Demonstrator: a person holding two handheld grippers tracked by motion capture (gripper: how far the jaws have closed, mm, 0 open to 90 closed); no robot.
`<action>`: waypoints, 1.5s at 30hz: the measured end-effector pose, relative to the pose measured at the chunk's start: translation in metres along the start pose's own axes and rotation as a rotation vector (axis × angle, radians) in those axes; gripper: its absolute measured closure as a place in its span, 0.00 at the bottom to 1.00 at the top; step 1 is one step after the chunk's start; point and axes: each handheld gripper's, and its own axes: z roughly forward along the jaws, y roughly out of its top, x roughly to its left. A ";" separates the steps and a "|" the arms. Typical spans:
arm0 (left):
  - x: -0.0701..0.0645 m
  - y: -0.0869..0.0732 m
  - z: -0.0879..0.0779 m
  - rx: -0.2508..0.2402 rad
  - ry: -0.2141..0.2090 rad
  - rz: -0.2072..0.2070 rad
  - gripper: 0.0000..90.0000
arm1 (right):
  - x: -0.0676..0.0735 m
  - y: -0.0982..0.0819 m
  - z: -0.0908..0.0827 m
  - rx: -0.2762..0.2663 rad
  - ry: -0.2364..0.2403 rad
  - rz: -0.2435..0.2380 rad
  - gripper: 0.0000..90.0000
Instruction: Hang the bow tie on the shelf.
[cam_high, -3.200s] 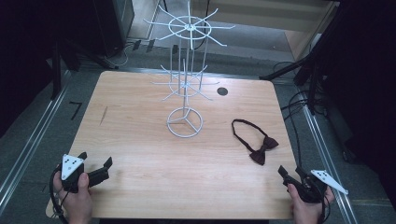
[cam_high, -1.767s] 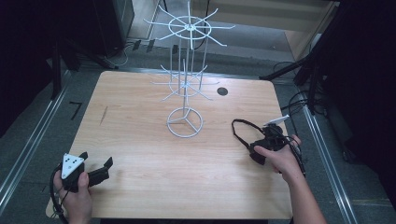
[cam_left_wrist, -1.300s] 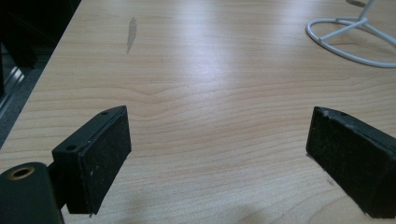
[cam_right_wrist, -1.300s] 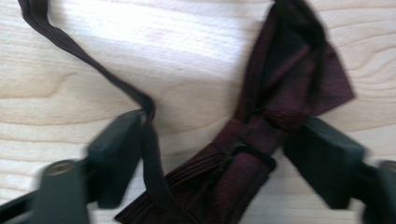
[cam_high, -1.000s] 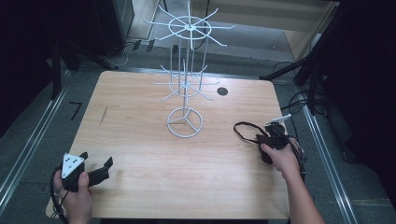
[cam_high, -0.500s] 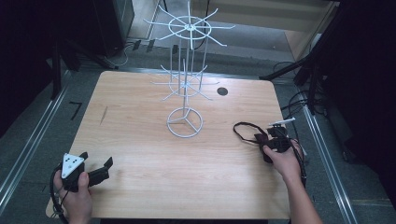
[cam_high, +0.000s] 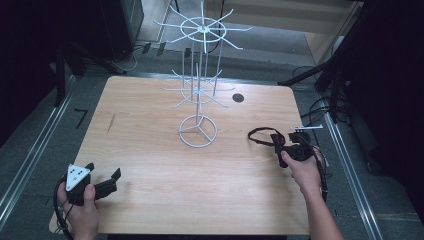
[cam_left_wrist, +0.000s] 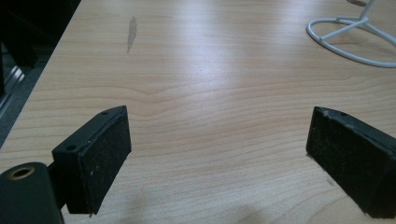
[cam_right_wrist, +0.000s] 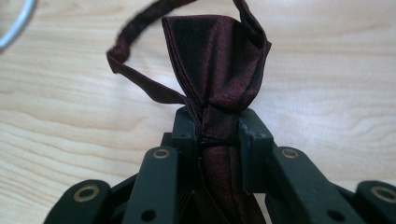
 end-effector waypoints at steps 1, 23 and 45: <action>0.000 0.000 0.000 0.000 0.000 0.000 0.08 | 0.001 0.000 -0.001 -0.014 -0.004 -0.004 0.81; 0.000 0.000 0.000 0.000 -0.001 -0.001 0.08 | 0.040 0.008 -0.026 -0.329 0.101 -0.058 0.81; 0.001 0.000 0.000 -0.001 -0.002 -0.005 0.08 | 0.086 0.026 -0.046 -0.463 0.135 -0.125 0.81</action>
